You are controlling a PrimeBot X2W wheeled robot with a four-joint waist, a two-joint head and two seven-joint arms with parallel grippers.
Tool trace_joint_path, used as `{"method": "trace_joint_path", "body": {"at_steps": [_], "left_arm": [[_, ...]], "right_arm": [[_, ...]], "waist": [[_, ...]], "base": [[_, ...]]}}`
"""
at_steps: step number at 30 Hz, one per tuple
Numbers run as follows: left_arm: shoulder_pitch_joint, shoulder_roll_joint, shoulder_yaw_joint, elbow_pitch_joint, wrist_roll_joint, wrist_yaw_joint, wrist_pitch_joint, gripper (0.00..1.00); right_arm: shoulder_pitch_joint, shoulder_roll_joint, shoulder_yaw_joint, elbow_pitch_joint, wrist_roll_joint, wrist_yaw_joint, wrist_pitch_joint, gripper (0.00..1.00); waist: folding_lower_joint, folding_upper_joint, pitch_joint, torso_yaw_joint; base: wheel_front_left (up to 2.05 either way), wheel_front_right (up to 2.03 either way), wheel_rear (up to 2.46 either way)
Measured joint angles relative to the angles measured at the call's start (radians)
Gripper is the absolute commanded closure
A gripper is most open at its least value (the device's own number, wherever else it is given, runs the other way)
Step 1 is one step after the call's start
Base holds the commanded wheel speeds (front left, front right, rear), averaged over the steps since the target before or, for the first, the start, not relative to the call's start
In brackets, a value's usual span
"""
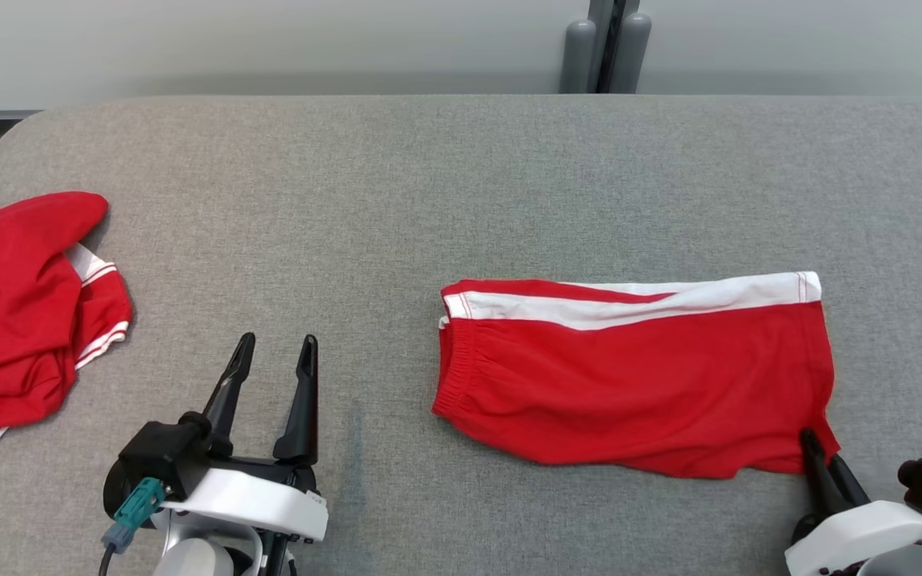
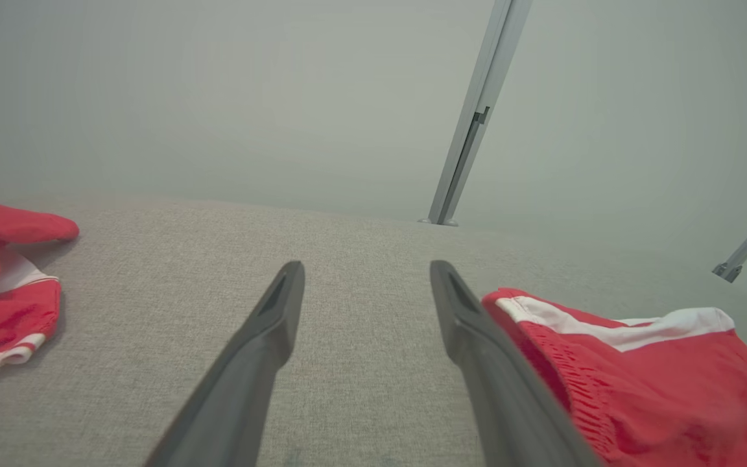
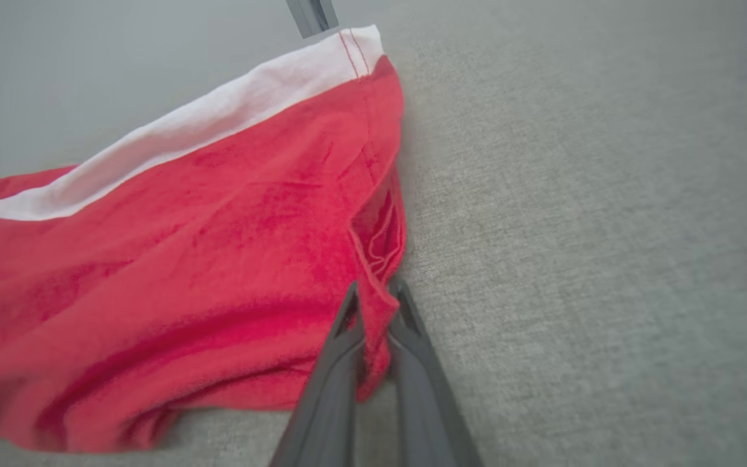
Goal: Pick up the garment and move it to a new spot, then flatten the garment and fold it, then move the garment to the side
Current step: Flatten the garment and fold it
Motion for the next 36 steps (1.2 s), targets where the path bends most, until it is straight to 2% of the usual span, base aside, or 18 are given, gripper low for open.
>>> {"method": "trace_joint_path", "body": {"at_steps": [6,10,15,20,26,36], "left_arm": [[0.001,0.003,-0.009,-0.007,0.0,0.005,0.006,0.0],[0.001,0.007,-0.013,-0.008,-0.003,0.007,0.01,0.0],[0.001,0.011,-0.018,-0.013,-0.003,0.01,0.013,0.0],[-0.001,0.011,-0.03,-0.013,-0.005,0.011,0.014,0.0],[-0.004,0.008,-0.045,-0.005,-0.005,0.017,0.01,0.0],[-0.019,0.003,-0.054,0.006,-0.012,0.021,-0.003,0.0]], "right_arm": [[0.017,0.011,-0.033,-0.04,-0.026,0.0,0.025,1.0],[0.012,0.013,-0.022,-0.115,-0.052,0.0,0.044,1.0],[-0.035,0.023,0.042,-0.245,-0.083,0.0,0.096,1.0],[-0.104,0.039,0.167,-0.319,-0.093,0.0,0.149,1.0],[-0.172,0.058,0.338,-0.305,-0.063,0.0,0.18,1.0],[-0.221,0.07,0.529,-0.163,0.013,0.0,0.172,1.0]], "waist": [[0.0,0.0,-0.009,-0.001],[0.0,0.0,-0.011,0.0],[0.0,0.0,-0.015,0.009],[0.0,0.0,-0.017,0.031],[0.0,0.0,-0.016,0.074],[0.0,0.0,0.008,0.145]], "base": [[0.0,0.0,0.0],[0.0,0.0,0.0],[0.0,0.0,0.0],[0.0,0.0,0.0],[0.0,0.0,0.0],[0.0,0.0,0.0]]}}
